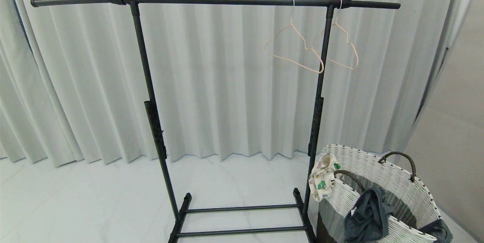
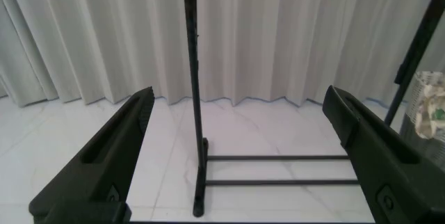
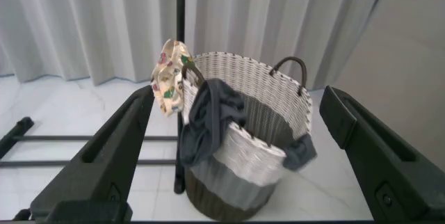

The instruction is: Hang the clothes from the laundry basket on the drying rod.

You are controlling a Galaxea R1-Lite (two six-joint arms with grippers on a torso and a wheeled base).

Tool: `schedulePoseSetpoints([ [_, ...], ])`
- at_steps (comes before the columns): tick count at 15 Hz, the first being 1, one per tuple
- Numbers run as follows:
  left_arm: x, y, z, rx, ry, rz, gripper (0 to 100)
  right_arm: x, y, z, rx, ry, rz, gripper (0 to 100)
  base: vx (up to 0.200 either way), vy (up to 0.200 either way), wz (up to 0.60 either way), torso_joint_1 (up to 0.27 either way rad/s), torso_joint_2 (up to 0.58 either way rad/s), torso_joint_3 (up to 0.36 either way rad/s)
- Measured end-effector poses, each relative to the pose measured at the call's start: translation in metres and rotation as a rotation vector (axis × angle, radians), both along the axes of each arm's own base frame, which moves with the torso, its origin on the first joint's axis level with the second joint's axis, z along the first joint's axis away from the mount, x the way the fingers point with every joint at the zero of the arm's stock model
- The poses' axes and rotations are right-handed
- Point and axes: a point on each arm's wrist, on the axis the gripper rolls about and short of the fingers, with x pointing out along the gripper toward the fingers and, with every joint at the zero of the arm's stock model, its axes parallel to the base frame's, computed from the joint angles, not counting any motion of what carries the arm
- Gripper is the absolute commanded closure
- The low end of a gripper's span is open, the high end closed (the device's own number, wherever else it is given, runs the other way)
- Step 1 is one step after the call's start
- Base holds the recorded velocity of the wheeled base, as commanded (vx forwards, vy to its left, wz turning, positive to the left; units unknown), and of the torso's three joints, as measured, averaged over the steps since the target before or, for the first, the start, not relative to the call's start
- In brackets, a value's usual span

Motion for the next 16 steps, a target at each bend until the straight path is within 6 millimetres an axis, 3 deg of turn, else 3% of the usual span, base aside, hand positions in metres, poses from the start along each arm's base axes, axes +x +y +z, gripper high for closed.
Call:
schedulePoseSetpoints([
  [6, 0.000, 0.000, 0.000, -0.001, 0.000, 0.000, 0, 0.000, 0.000, 0.000, -0.010, -0.001, 0.000, 0, 0.200, 0.000, 0.00, 0.005, 0.00, 0.002],
  [12, 0.000, 0.000, 0.000, -0.033, 0.000, 0.002, 0, 0.000, 0.000, 0.003, -0.013, -0.024, -0.003, 0, 0.000, 0.000, 0.00, 0.000, 0.00, 0.000],
  [16, 0.000, 0.000, 0.000, -0.034, 0.000, 0.002, 0, 0.000, -0.001, 0.046, -0.024, 0.014, 0.014, 0, 0.000, 0.000, 0.00, 0.000, 0.00, 0.000],
])
